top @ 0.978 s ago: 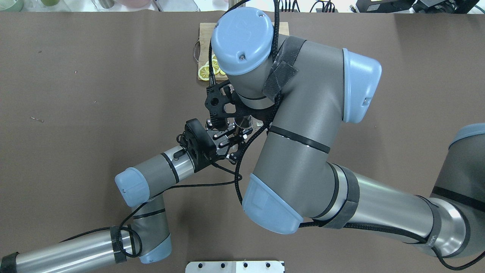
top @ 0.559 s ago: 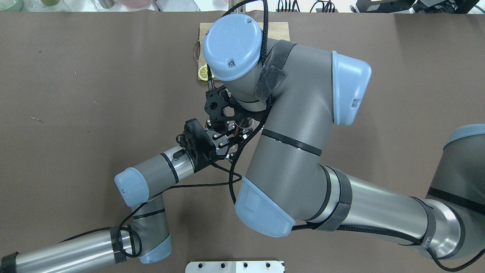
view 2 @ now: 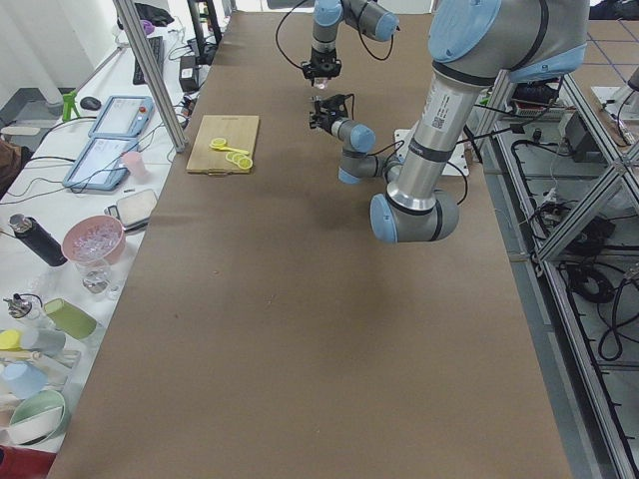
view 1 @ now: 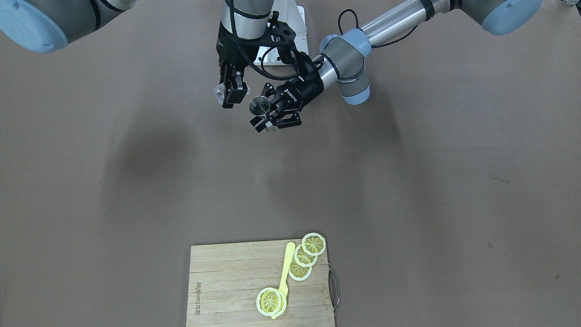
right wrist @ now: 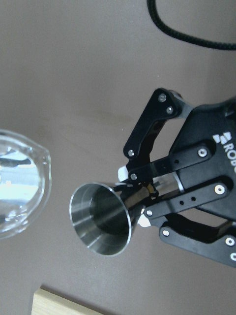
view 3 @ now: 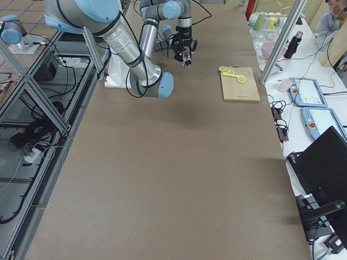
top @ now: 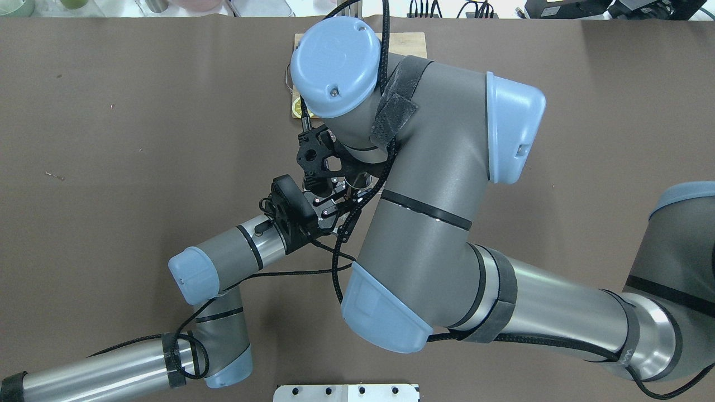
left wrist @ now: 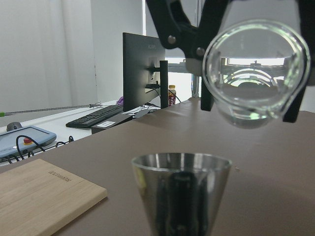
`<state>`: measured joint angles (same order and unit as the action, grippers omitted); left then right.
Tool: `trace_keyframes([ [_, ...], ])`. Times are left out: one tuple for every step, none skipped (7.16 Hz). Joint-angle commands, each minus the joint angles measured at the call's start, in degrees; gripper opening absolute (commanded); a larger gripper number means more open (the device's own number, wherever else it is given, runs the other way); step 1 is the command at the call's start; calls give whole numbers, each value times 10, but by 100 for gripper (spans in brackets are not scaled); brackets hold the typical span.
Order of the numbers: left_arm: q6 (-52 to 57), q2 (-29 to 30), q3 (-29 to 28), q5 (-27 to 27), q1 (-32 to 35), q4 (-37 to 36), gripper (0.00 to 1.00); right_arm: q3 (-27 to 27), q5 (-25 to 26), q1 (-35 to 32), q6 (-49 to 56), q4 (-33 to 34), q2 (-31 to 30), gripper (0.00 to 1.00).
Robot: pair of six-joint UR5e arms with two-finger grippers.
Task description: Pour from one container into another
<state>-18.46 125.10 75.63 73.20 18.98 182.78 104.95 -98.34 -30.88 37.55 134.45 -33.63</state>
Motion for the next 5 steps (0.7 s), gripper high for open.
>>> trace_keyframes([
  [0,0,0,0,0,0,0,-5,-1,0,28,-1,1,0],
  [0,0,0,0,0,0,0,-7,0,0,45,-1,2,0],
  [0,1,0,0,0,-1,0,-20,0,0,46,-6,5,0],
  [0,1,0,0,0,-1,0,-51,-2,0,47,-22,17,0],
  [0,1,0,-1,0,-1,0,-64,-3,0,47,-37,19,0],
])
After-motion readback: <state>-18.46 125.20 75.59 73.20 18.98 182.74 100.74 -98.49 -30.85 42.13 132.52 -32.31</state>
